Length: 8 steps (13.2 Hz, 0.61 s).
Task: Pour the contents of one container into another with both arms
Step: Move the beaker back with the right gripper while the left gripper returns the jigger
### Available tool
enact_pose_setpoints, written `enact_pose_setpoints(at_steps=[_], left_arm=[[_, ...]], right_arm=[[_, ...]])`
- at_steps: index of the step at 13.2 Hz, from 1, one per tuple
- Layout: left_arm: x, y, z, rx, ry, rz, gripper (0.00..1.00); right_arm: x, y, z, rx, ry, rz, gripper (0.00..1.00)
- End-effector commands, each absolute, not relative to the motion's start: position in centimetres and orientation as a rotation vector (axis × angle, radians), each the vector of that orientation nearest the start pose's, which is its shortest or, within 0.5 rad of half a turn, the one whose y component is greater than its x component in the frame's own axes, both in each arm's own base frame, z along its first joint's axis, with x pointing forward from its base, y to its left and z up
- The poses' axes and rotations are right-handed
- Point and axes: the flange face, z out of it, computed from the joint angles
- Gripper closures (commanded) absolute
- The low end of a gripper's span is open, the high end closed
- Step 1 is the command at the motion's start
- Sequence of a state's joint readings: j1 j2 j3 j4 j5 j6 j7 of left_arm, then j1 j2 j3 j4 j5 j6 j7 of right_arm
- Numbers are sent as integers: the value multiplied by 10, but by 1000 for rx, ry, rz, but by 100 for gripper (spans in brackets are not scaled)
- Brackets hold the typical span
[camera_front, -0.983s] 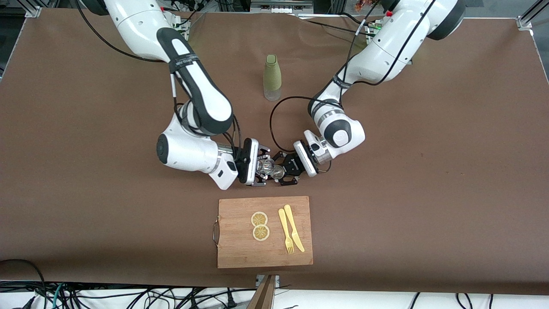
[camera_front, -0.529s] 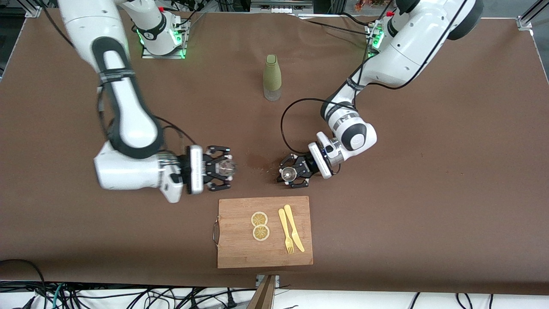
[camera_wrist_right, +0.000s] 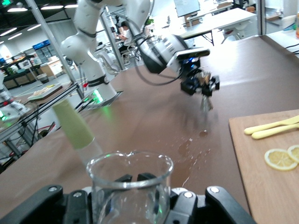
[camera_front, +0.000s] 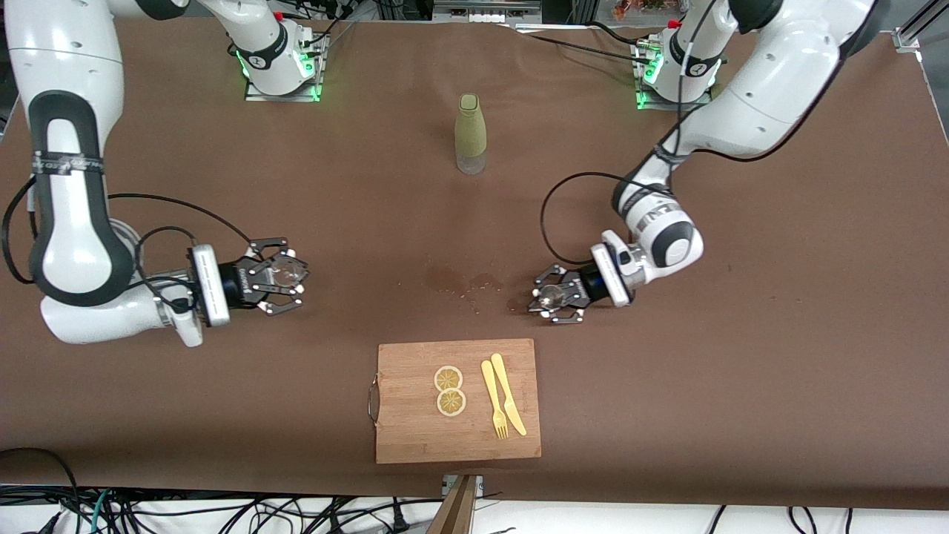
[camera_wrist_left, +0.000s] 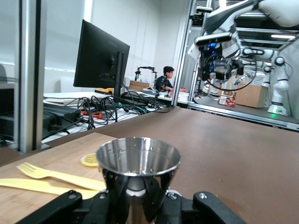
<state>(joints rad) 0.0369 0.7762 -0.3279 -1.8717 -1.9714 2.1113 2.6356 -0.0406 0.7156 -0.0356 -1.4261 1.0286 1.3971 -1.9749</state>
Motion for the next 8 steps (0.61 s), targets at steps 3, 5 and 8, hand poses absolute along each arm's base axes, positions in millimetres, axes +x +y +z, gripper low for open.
enact_pose_setpoints(at_steps=[3, 5, 8], left_arm=[[582, -109, 133, 1514, -1129, 1289, 100], [575, -71, 128, 1441, -1177, 1252, 100], [565, -30, 130, 1360, -1209, 1177, 100]], right_arm=[[626, -53, 235, -1225, -1470, -700, 95], [613, -89, 203, -1230, -1436, -762, 95], [605, -127, 159, -1296, -1363, -867, 95]])
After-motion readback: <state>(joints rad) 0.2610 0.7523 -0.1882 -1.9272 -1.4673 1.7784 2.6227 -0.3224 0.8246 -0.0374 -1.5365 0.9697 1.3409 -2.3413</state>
